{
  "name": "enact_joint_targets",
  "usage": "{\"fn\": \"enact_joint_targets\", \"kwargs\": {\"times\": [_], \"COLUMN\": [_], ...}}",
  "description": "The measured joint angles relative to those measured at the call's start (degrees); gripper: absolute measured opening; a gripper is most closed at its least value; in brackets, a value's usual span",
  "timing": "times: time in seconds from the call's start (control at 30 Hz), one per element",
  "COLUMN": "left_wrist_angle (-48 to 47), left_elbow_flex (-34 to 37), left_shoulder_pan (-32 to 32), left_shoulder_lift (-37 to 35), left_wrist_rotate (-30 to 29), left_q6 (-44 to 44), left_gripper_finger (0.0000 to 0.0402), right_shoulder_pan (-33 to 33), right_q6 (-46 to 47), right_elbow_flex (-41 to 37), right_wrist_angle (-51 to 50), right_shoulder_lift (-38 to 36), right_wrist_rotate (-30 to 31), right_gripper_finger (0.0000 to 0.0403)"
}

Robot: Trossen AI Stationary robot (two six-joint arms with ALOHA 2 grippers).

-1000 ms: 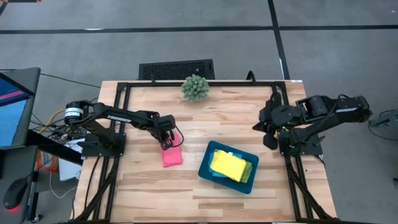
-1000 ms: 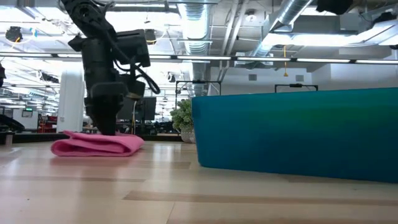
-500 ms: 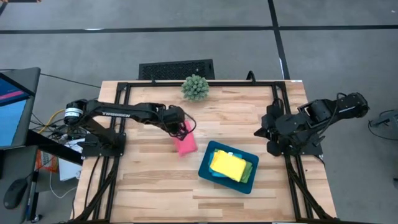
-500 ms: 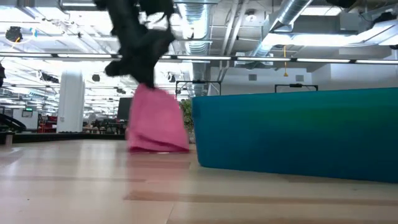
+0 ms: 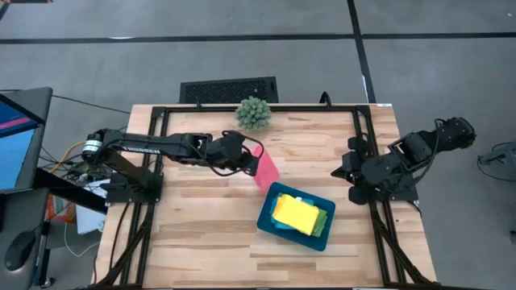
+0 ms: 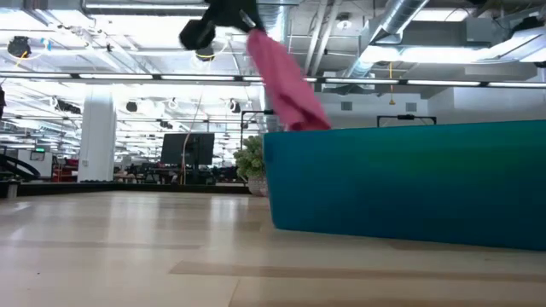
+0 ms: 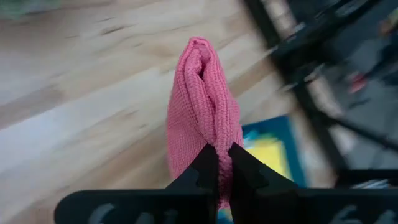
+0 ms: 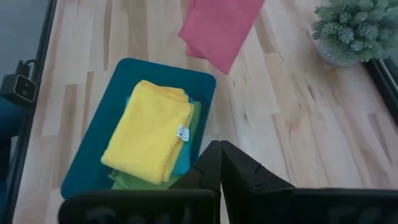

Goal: Fold microfiber towels
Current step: Stack the folded pink microfiber cloth into the blue bin

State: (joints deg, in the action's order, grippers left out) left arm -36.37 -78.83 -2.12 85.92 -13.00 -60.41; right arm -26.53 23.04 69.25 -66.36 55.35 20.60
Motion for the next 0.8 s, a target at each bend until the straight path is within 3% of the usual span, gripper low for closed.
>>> {"fn": "enact_joint_targets", "kwargs": {"times": [0.27,0.53,0.8], "left_wrist_angle": [19.4,46.1,48.3], "left_elbow_flex": [-0.1,0.0,-0.1], "left_shoulder_pan": [-4.2,-8.9,-13.4], "left_shoulder_lift": [6.1,15.6,21.8], "left_wrist_rotate": [-2.1,-3.1,-10.6], "left_q6": [-7.1,-12.0,-14.7], "left_gripper_finger": [0.0000,0.0000,0.0000], "right_shoulder_pan": [-2.6,-4.9,-7.2], "right_q6": [0.4,1.6,3.6], "right_elbow_flex": [0.0,0.0,0.0], "right_wrist_angle": [-0.1,-0.1,-0.8], "right_shoulder_lift": [-1.8,-5.9,-8.9], "right_wrist_rotate": [0.7,4.8,7.7], "right_gripper_finger": [0.0028,0.0028,0.0028]}}
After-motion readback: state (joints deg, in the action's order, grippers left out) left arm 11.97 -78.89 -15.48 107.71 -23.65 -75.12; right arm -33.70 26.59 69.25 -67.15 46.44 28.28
